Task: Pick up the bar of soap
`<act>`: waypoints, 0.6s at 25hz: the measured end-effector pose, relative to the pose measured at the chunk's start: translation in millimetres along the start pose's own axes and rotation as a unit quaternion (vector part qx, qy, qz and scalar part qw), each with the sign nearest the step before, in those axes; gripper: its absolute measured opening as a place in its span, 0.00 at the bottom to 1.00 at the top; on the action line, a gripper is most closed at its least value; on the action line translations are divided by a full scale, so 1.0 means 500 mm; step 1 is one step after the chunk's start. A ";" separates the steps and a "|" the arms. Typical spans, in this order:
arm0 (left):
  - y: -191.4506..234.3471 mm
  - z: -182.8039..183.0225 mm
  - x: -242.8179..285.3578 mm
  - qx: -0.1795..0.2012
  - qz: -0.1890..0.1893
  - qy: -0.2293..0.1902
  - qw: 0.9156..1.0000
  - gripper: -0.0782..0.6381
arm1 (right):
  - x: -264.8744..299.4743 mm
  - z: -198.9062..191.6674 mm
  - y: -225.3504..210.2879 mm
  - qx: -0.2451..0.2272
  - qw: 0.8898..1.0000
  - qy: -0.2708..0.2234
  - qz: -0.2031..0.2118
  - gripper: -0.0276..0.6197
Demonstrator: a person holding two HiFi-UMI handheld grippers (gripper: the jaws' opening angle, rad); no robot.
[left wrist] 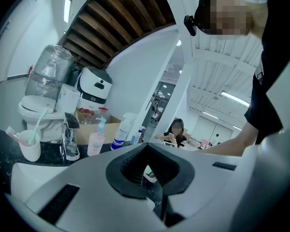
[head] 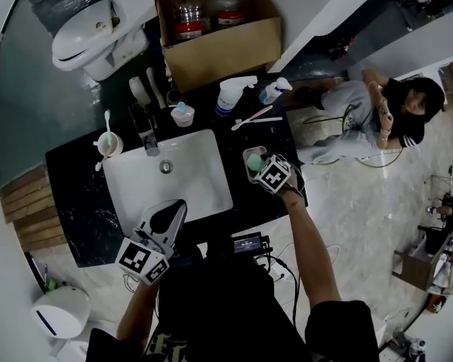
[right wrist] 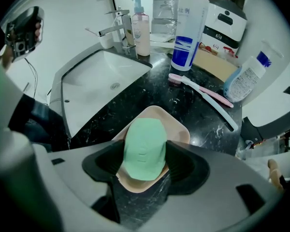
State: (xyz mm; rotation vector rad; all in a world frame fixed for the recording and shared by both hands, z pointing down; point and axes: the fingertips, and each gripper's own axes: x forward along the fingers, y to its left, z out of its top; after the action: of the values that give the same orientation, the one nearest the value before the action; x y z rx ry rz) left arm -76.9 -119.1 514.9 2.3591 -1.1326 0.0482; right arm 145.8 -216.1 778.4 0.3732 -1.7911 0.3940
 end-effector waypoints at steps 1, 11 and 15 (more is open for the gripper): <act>-0.004 -0.004 -0.004 -0.001 0.003 0.003 1.000 0.12 | 0.000 0.000 0.008 -0.003 1.000 0.002 0.002 0.43; -0.038 0.018 -0.025 0.018 0.019 -0.005 1.000 0.12 | -0.062 -0.012 -0.001 0.053 0.994 -0.084 -0.050 0.44; -0.047 0.028 -0.023 0.031 0.016 -0.005 0.999 0.12 | -0.150 0.008 0.020 0.136 0.969 -0.203 -0.038 0.44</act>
State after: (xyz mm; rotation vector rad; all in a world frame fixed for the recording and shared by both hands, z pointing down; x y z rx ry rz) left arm -69.6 -105.3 489.7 2.3979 -1.1891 0.0849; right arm 156.5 -205.5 703.9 0.7567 -2.1166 0.5398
